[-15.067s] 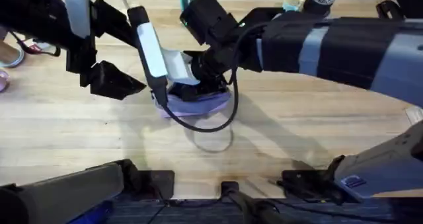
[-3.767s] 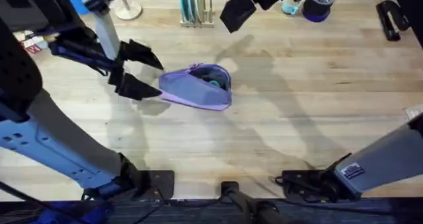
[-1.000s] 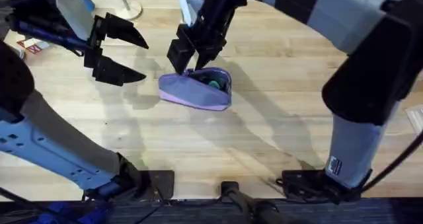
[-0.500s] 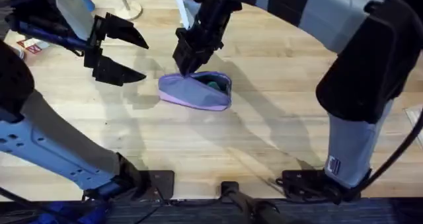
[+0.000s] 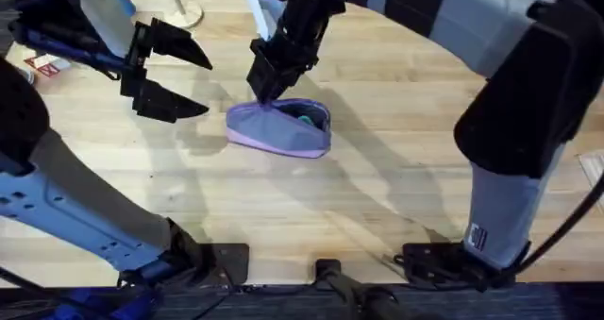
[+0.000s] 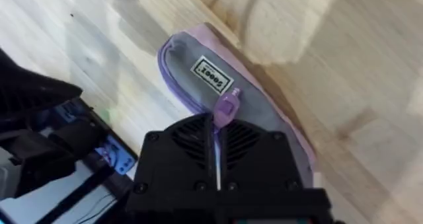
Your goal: Unzip the bag, pick up the pens from the table one at a time and place them inside, then zip the bag closed.
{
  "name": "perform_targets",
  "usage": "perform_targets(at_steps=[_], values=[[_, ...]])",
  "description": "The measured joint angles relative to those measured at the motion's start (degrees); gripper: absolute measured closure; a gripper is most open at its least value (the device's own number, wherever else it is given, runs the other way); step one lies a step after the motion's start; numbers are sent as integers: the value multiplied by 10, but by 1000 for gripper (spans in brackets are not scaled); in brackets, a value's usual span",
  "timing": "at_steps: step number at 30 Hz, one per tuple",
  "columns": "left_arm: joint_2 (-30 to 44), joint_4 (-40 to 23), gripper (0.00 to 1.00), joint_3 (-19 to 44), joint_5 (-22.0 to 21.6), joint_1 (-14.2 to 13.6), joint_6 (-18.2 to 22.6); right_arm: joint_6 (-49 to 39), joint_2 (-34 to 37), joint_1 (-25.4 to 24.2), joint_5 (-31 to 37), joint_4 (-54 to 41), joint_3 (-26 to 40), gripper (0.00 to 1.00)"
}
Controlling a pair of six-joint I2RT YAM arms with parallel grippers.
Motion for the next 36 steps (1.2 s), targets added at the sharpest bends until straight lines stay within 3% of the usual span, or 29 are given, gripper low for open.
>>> perform_targets(at_steps=[13, 21, 30, 33, 36], values=[[0, 67, 5, -74, 0, -13, 0, -39, -28, 5, 36, 8, 0, 969], [0, 119, 7, -99, 0, -60, -3, -66, -29, 5, 39, 12, 0, 970], [0, 188, 4, -99, -11, -93, -63, -69, -29, 5, 39, 12, 0, 970], [0, 194, 105, -100, -14, -94, -80, -69, -29, 5, 39, 12, 0, 971], [0, 197, 342, -100, -14, -94, -88, -69, -29, 5, 39, 13, 0, 970]])
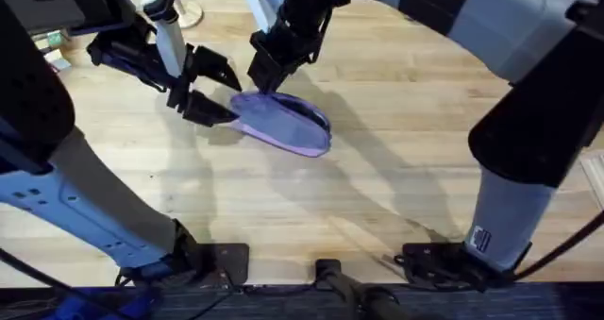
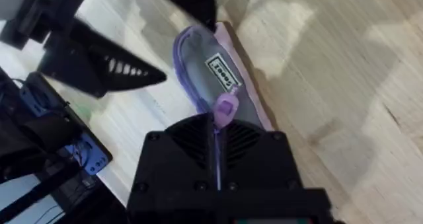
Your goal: Unzip the bag, pick up the pens from the table one at a time and place them inside, then zip the bag closed.
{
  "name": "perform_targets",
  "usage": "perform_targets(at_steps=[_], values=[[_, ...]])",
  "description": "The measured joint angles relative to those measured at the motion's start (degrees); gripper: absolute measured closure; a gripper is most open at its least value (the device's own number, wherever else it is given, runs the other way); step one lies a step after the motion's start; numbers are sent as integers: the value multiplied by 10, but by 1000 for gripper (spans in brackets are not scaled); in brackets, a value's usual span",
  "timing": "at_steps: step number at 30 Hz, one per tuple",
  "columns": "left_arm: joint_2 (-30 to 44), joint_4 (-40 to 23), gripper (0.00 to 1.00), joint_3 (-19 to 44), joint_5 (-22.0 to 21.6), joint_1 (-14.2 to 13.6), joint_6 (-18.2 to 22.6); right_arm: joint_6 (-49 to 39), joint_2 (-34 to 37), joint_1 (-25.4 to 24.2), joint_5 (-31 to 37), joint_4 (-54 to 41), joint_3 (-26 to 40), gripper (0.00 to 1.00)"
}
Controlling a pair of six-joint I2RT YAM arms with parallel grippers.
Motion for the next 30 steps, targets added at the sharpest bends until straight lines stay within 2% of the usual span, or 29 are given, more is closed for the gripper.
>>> perform_targets(at_steps=[2, 4, 5, 14, 22, 30], values=[[0, 5, 592, -1, 0, 0, -4, 0, 0, 0, 0, 1, 0, 970], [0, 9, 896, -4, 0, -1, -4, 0, 0, 0, 0, 1, 0, 970], [0, 9, 936, -5, -1, -3, -4, 0, 0, 0, 0, 1, 0, 970], [0, 9, 956, -5, 6, -7, -8, 0, 0, -13, 3, -15, 0, 970], [0, 4, 956, -5, 35, -26, -23, -8, -24, -27, 60, -56, 0, 969], [0, -18, 956, -5, 45, -27, -28, -13, -33, -39, 85, -81, 0, 967]])
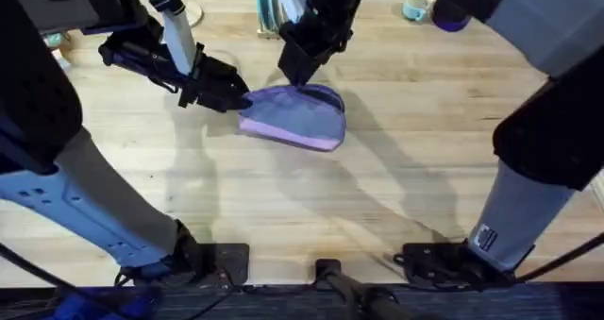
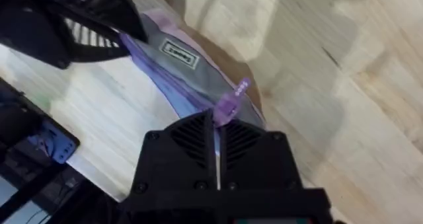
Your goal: Unzip the bag, pick up the pens from the table one at a time and place them inside, then zip the bag closed.
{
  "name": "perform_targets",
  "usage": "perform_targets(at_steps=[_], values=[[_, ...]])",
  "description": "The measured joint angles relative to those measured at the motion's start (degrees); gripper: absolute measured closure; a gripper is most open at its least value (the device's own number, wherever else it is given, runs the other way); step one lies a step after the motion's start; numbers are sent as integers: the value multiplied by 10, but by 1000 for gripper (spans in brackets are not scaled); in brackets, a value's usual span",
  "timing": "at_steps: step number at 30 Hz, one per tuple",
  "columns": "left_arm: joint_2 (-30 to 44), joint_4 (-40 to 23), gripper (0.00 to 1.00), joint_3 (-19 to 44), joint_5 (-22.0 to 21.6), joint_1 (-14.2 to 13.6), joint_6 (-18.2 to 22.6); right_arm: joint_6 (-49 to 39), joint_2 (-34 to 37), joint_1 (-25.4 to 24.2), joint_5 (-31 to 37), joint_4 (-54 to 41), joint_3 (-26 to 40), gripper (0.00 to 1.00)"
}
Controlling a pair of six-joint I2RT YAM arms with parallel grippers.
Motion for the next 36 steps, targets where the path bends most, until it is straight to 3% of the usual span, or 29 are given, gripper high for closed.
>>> perform_targets(at_steps=[11, 17, 21, 25, 36], values=[[0, -13, 956, -3, -35, 12, -2, 5, 0, -36, 24, -65, 0, 967], [0, -15, 956, -3, -53, 35, -2, 17, -14, -114, 56, -79, -27, 967], [0, -15, 956, -3, -58, 44, -2, 22, -27, -156, 60, -38, -76, 967], [0, -15, 957, -3, -60, 44, -2, 28, -28, -154, 57, 25, -160, 967], [0, -15, 957, -3, -60, 44, -2, 50, -52, -148, 53, 30, -165, 968]])
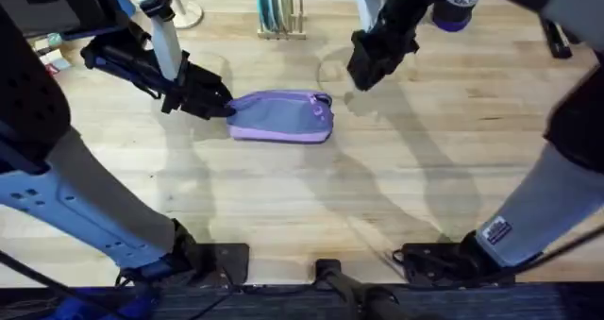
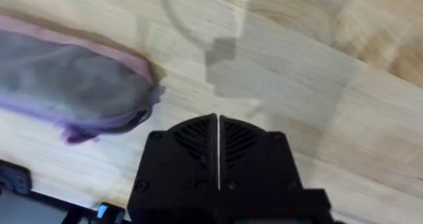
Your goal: Unzip the bag, pick up the pens from the table one at a time and place them inside, then zip the bag closed.
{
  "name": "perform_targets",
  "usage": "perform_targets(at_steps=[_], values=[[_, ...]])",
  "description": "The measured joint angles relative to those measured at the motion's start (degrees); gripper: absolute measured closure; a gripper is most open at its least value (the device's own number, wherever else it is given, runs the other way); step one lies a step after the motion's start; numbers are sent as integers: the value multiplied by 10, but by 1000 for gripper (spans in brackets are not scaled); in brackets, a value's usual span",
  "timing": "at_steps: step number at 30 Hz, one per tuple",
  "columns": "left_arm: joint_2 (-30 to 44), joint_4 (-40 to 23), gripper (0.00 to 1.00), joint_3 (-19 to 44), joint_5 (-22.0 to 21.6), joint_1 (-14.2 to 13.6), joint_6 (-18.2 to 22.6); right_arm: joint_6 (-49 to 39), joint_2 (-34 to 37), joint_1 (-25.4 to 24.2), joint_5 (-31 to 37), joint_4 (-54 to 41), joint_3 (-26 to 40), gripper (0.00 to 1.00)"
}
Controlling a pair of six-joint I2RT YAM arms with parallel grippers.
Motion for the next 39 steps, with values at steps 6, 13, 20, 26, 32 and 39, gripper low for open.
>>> perform_targets(at_steps=[6, 13, 20, 26, 32, 39], values=[[0, 0, 958, 0, 0, 0, 0, 5, -97, 5, -2, 18, 0, 570], [0, 0, 958, 0, 0, 0, 0, 19, -156, 9, -4, 4, 0, 8], [0, 0, 547, 0, -3, 1, 0, 23, -197, 54, 0, 6, 0, 5], [0, -4, 7, 0, -7, 2, -2, 24, -223, 70, 25, 23, 0, 6], [0, -66, 4, 51, -16, 2, -2, 26, -255, 70, 35, 39, -22, 6], [0, -135, 4, 160, -39, -5, -2, 50, -330, 70, 41, 105, -141, 5]])
